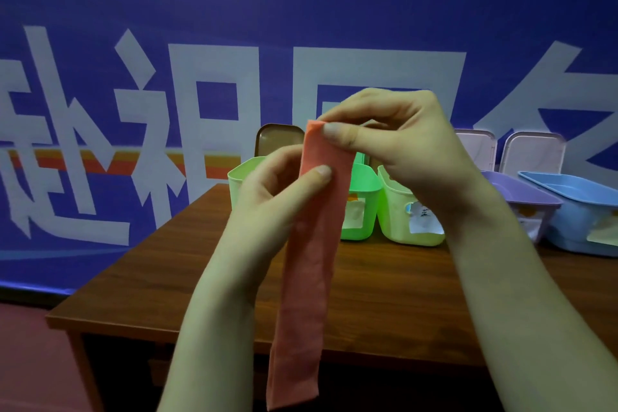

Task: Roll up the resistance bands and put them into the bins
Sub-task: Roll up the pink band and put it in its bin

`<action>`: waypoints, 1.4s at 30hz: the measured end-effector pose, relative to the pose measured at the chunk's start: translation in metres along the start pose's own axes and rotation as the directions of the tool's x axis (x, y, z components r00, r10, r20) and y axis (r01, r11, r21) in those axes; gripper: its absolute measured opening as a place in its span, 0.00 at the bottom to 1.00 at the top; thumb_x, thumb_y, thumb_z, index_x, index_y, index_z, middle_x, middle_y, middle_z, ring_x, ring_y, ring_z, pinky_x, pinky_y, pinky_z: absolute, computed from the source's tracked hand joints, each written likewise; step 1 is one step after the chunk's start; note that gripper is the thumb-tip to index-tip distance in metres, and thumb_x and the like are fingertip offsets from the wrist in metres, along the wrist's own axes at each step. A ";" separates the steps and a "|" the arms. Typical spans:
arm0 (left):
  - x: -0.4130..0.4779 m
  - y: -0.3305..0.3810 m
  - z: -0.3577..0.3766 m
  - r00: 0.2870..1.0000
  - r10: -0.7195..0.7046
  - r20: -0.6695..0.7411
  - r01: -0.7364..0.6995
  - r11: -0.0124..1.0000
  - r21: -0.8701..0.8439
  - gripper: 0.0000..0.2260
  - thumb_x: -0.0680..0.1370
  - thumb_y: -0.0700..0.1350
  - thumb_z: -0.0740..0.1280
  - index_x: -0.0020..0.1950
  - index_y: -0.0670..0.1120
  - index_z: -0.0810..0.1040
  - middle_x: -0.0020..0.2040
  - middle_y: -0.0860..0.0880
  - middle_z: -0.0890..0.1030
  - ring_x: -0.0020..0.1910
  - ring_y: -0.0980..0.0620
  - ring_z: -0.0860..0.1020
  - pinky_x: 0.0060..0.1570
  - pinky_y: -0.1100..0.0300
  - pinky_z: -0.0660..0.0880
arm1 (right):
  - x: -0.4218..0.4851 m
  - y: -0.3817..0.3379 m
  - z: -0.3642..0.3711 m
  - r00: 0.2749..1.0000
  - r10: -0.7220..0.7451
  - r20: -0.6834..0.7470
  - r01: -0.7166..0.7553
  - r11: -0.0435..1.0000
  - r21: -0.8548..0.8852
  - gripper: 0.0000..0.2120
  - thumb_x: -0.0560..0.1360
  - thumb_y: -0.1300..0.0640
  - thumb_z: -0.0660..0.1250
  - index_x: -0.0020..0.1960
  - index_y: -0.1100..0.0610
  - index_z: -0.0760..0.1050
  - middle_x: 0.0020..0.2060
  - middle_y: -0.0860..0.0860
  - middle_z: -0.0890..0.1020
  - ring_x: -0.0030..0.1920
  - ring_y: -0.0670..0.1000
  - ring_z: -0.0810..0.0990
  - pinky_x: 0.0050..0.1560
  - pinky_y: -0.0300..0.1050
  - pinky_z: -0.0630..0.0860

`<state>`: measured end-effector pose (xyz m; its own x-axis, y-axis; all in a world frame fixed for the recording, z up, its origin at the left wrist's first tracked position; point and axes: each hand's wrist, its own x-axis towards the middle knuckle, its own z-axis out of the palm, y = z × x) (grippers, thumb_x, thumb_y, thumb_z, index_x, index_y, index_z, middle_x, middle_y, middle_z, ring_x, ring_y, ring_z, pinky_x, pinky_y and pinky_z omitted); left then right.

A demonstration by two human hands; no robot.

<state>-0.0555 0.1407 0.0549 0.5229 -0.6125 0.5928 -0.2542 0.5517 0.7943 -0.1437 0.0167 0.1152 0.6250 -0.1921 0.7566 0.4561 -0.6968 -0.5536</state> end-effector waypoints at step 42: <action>0.007 -0.001 -0.011 0.994 -0.033 -0.099 0.028 0.998 -0.055 0.19 0.71 0.61 0.62 0.44 0.48 0.83 0.44 0.47 0.84 0.45 0.49 0.83 0.44 0.58 0.80 | -0.011 0.038 0.007 0.925 0.286 0.250 -0.380 0.715 0.587 0.10 0.58 0.59 0.73 0.40 0.55 0.85 0.37 0.51 0.84 0.38 0.49 0.81 0.38 0.39 0.78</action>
<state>-0.0424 0.1425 0.0568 0.6093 -0.5711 0.5501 -0.1947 0.5648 0.8020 -0.1288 -0.0032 0.0835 0.8671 -0.2040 0.4544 0.4604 -0.0198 -0.8875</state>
